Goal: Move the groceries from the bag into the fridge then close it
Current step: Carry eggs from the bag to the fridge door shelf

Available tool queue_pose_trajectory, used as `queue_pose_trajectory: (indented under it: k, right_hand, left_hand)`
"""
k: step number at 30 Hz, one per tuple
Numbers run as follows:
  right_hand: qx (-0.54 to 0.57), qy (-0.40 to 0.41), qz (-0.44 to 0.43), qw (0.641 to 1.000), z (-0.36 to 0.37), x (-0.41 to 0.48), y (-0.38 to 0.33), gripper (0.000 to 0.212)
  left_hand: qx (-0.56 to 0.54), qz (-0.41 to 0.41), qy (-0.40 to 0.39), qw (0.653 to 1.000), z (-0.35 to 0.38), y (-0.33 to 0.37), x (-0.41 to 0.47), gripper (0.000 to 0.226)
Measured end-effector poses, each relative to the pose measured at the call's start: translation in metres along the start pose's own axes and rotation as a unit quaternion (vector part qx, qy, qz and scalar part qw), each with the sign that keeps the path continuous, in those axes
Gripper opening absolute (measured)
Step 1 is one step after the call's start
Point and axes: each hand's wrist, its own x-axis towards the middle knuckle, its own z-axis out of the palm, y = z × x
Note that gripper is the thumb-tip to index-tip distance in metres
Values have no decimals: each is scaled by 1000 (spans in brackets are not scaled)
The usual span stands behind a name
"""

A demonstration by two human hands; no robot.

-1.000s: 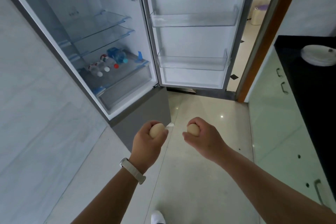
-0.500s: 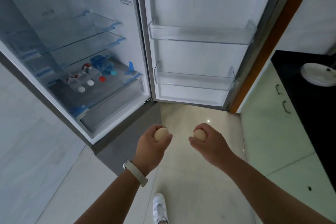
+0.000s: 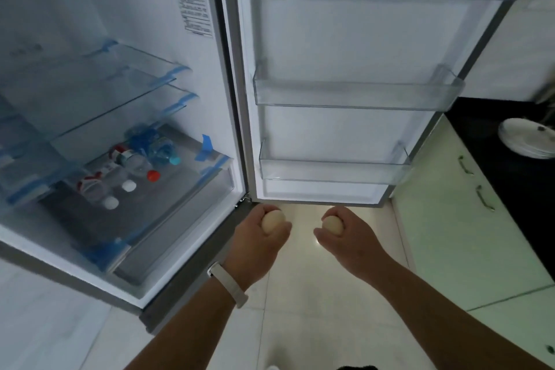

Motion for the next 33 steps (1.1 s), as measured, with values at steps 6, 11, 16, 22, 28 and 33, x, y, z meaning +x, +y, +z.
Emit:
queue_pose_trajectory:
  k: [6, 11, 16, 22, 28, 33]
  right_hand:
    - [15, 4, 14, 1000, -2, 45, -3, 18]
    - [23, 0, 10, 1000, -5, 89, 8, 18]
    - [6, -30, -17, 999, -13, 140, 4, 18]
    - [-27, -91, -51, 994, -38, 199, 5, 26]
    - [-52, -167, -12, 984, -48, 245, 16, 29]
    - [-116, -210, -37, 970, -49, 270, 35, 33]
  left_hand:
    - [8, -23, -9, 1000, 4, -13, 43, 14]
    - [29, -24, -23, 999, 18, -15, 77, 13]
    - [63, -9, -1, 998, 29, 0, 117, 16]
    - [71, -8, -14, 997, 47, 14, 177, 18]
    - [62, 11, -70, 996, 61, 19, 210, 24]
    - [166, 27, -91, 982, 58, 13, 238, 22]
